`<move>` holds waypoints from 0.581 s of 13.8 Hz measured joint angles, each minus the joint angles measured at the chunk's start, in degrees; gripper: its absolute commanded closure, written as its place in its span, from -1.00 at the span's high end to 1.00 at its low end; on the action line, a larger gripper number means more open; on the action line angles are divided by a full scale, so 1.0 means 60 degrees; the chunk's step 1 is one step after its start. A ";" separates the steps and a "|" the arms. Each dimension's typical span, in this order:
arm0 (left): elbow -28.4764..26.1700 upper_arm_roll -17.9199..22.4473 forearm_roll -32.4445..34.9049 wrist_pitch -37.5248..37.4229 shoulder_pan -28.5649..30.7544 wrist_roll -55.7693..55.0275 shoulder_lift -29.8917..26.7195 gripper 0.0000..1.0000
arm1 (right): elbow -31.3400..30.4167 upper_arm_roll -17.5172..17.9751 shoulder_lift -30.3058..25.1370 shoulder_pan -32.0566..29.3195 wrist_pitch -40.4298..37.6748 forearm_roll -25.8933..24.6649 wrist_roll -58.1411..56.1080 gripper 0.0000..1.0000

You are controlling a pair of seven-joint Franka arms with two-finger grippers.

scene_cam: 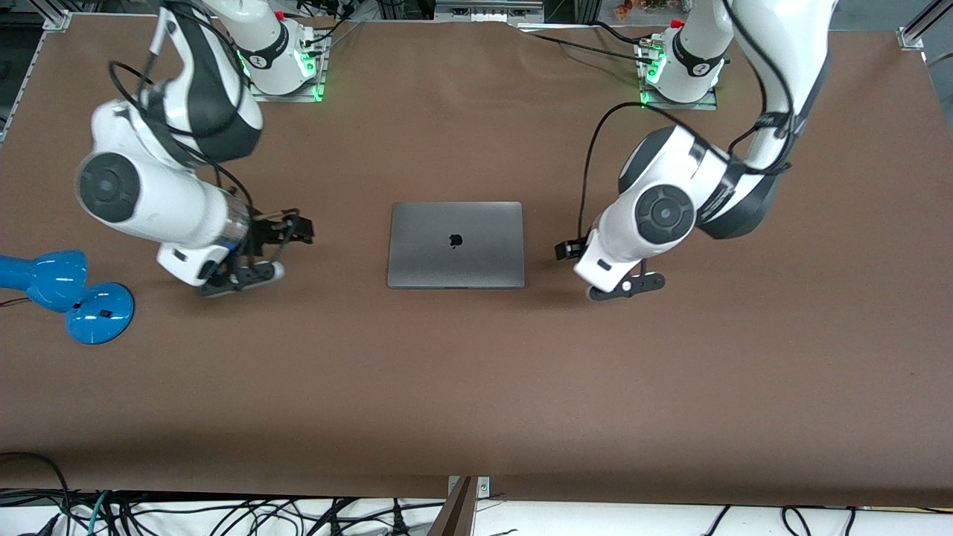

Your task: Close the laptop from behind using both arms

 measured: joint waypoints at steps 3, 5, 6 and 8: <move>-0.0746 -0.0004 0.0012 -0.0195 0.0516 0.1032 -0.1299 1.00 | 0.0403 -0.0278 -0.0535 -0.0370 -0.0974 -0.0175 0.0013 1.00; -0.1248 -0.0005 0.0012 -0.0233 0.0804 0.1413 -0.2174 1.00 | 0.0591 -0.0388 -0.0809 -0.0675 -0.1353 -0.0541 0.0013 1.00; -0.1487 -0.0006 0.0012 -0.0244 0.0897 0.1574 -0.2570 1.00 | 0.0618 -0.0510 -0.0941 -0.0718 -0.1417 -0.0690 0.0013 1.00; -0.1953 -0.0005 0.0012 -0.0253 0.1073 0.1891 -0.3293 1.00 | 0.0627 -0.0812 -0.1156 -0.0727 -0.1470 -0.0752 0.0013 1.00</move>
